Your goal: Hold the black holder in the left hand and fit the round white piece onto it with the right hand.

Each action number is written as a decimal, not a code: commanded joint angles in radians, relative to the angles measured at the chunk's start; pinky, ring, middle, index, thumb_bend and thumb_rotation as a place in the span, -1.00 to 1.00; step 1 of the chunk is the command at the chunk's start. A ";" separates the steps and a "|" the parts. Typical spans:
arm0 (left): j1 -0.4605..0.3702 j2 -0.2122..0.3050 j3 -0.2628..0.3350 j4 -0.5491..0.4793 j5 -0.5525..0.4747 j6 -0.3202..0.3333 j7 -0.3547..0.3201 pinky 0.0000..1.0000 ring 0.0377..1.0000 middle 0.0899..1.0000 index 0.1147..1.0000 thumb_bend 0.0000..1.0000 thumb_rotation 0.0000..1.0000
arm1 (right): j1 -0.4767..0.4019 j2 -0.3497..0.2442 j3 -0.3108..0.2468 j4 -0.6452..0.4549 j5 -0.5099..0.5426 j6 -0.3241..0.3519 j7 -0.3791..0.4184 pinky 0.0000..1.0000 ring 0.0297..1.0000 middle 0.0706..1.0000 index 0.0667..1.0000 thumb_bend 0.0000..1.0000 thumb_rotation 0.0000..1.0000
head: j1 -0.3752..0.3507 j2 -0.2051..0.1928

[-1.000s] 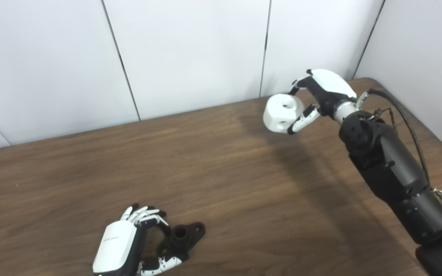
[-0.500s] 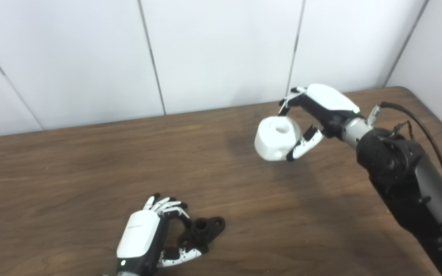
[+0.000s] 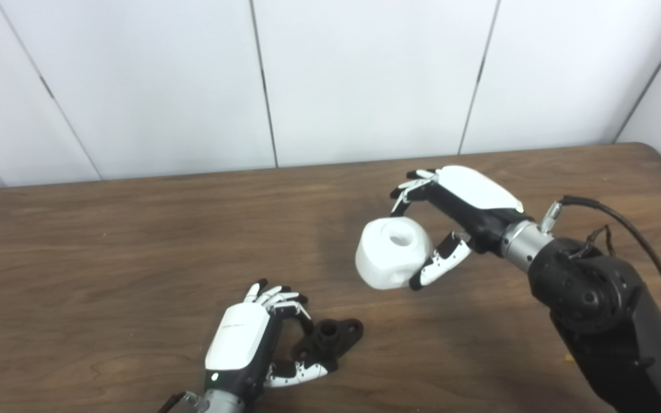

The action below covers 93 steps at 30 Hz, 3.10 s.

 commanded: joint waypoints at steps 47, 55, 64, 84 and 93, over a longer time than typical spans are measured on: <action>-0.024 -0.014 -0.057 0.030 0.047 0.048 -0.025 1.00 0.72 0.50 -0.16 0.04 -0.91 | 0.006 0.120 0.091 -0.033 -0.089 -0.093 0.033 1.00 0.97 0.66 -0.11 0.05 -0.73 | 0.034 0.043; -0.024 -0.017 -0.060 0.031 0.049 0.050 -0.023 1.00 0.72 0.50 -0.16 0.04 -0.91 | 0.005 0.128 0.091 -0.030 -0.090 -0.105 0.028 1.00 0.97 0.65 -0.11 0.05 -0.73 | 0.040 0.044; -0.028 -0.023 -0.064 0.037 0.052 0.059 -0.024 1.00 0.73 0.51 -0.16 0.04 -0.91 | 0.007 0.129 0.096 -0.023 -0.089 -0.110 0.032 1.00 0.97 0.66 -0.11 0.05 -0.73 | 0.039 0.041; -0.031 -0.020 -0.064 0.035 0.048 0.056 -0.019 1.00 0.73 0.50 -0.16 0.04 -0.91 | 0.017 0.122 0.098 -0.022 -0.096 -0.117 0.036 1.00 0.96 0.66 -0.11 0.05 -0.74 | 0.030 0.045; -0.032 -0.022 -0.063 0.038 0.048 0.054 -0.011 1.00 0.72 0.49 -0.16 0.04 -0.91 | 0.025 0.126 0.106 -0.026 -0.107 -0.117 0.043 1.00 0.96 0.66 -0.11 0.05 -0.74 | 0.029 0.046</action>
